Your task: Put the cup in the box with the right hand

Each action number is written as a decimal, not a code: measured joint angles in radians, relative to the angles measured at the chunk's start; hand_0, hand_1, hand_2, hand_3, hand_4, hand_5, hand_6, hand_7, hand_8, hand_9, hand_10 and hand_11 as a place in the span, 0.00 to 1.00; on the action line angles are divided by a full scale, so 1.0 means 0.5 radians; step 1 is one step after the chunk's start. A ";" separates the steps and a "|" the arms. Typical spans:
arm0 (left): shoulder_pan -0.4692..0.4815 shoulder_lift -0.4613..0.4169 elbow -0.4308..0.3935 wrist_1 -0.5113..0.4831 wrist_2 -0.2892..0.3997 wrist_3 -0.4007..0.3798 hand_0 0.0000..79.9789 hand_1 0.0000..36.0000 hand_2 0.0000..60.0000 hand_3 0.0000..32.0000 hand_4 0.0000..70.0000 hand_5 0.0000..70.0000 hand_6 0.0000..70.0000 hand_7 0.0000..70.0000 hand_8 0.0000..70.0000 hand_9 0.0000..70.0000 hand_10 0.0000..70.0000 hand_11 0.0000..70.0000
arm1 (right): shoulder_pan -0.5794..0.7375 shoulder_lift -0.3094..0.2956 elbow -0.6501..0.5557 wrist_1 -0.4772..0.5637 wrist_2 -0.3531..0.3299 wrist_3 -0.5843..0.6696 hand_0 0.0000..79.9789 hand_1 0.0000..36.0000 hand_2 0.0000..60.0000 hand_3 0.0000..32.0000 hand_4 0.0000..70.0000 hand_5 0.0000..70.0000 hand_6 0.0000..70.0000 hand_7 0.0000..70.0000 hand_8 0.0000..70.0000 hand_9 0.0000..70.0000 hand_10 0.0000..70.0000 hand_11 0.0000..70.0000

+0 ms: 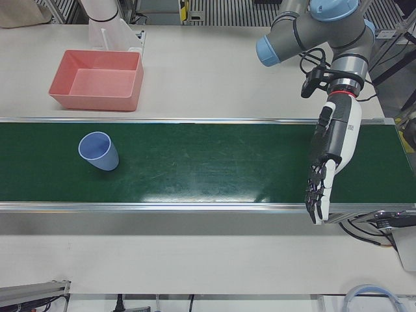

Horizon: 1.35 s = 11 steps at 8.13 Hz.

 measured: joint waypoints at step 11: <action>0.000 -0.002 -0.001 0.001 0.001 0.000 0.00 0.00 0.00 0.00 0.00 0.00 0.00 0.00 0.00 0.00 0.00 0.00 | -0.025 0.027 0.016 0.003 0.126 -0.258 0.67 0.64 0.11 0.00 0.00 0.09 0.04 0.03 0.00 0.00 0.01 0.05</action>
